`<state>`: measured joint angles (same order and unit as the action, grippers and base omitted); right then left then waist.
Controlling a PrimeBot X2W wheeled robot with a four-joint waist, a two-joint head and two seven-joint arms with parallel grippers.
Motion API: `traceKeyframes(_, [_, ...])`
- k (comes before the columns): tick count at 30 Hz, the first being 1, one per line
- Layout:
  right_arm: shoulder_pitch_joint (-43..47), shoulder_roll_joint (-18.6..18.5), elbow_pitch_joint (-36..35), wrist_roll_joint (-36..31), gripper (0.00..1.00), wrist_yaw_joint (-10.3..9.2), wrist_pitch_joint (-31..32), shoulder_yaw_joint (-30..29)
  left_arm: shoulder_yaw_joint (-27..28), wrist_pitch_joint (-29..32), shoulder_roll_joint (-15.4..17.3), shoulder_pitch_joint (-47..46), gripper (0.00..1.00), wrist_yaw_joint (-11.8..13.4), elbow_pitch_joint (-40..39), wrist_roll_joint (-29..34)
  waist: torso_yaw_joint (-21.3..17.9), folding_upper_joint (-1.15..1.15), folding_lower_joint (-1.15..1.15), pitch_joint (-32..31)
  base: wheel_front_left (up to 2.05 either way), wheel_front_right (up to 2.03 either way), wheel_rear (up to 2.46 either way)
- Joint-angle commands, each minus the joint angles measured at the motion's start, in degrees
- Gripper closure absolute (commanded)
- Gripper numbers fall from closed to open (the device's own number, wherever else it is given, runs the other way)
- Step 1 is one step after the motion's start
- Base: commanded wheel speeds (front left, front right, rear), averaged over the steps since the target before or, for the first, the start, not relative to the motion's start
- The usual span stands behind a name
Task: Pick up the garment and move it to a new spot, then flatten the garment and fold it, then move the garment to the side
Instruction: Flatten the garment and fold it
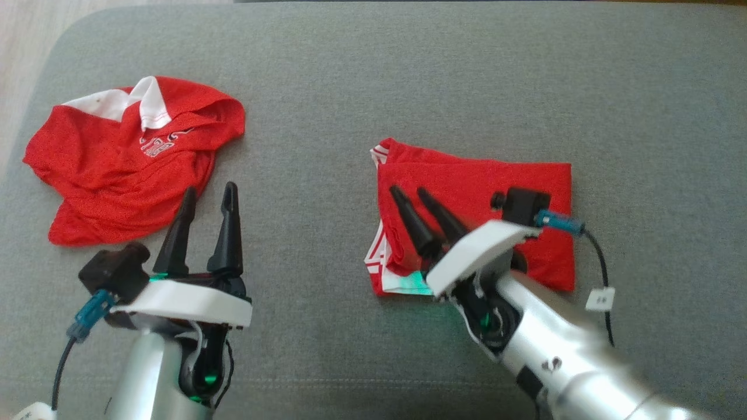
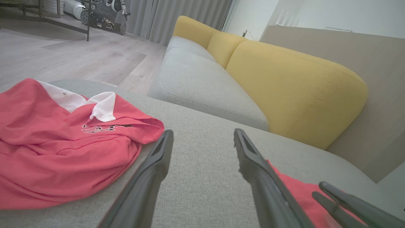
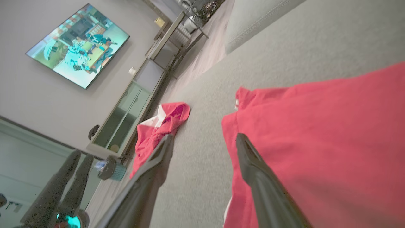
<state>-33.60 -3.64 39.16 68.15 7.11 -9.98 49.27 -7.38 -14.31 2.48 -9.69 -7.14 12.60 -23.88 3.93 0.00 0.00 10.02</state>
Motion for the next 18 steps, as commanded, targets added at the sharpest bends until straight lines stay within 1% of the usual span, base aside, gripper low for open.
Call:
traceKeyframes(1, [-3.2, 0.8, -1.1, 1.2, 0.00, 0.37, -1.4, 0.4, 2.1, -0.7, 0.4, -2.0, 0.00, -0.4, -1.6, -0.2, -0.4, 0.00, 0.00, -0.2, 0.00, 0.00, 0.00])
traceKeyframes(4, [-6.5, 0.8, -0.4, 1.9, 0.00, 0.37, -2.9, 0.8, 2.4, -0.7, 0.4, -1.9, 0.00, -0.4, -1.6, -0.1, -1.4, 0.00, 0.00, -0.6, 0.00, 0.00, 0.00])
traceKeyframes(7, [-10.4, 0.8, 2.7, -2.2, 0.00, 0.37, -4.1, -0.2, 2.4, -0.7, 0.4, -1.8, 0.00, -0.4, -1.8, -0.1, -2.4, 0.00, 0.00, -1.1, 0.00, 0.00, 0.00])
traceKeyframes(9, [-12.3, 0.8, 5.6, -5.7, 0.00, 0.37, -4.6, -2.4, 2.4, -0.7, 0.4, -1.7, 0.00, -0.4, -2.1, -0.1, -3.2, 0.00, 0.00, -1.3, 0.00, 0.00, 0.00])
traceKeyframes(11, [-12.8, 0.8, 7.7, -7.7, 0.00, 0.37, -4.8, -4.7, 2.4, -0.7, 0.4, -1.6, 0.00, -0.4, -2.5, -0.1, -3.9, 0.00, 0.00, -1.5, 0.00, 0.00, 0.00])
traceKeyframes(12, [-12.8, 0.8, 7.7, -7.7, 0.00, 0.37, -4.8, -4.7, 2.4, -0.7, 0.4, -1.6, 0.00, -0.4, -2.5, -0.1, -3.9, 0.00, 0.00, -1.5, 0.00, 0.00, 0.00])
traceKeyframes(15, [-14.0, -0.3, 11.3, -14.7, 0.00, 0.37, -4.9, -7.0, 2.1, -0.7, 0.4, -1.6, 0.00, -0.4, -3.0, -0.1, -4.5, 0.00, 0.00, -1.6, 0.00, 0.00, 0.00])
traceKeyframes(18, [-13.6, -2.8, 11.2, -21.6, 0.00, 0.37, -5.0, -11.7, 1.6, -0.7, 0.4, -1.8, 0.00, -0.4, -3.4, -0.1, -4.9, 0.00, 0.00, -1.4, 0.00, 0.00, 0.00])
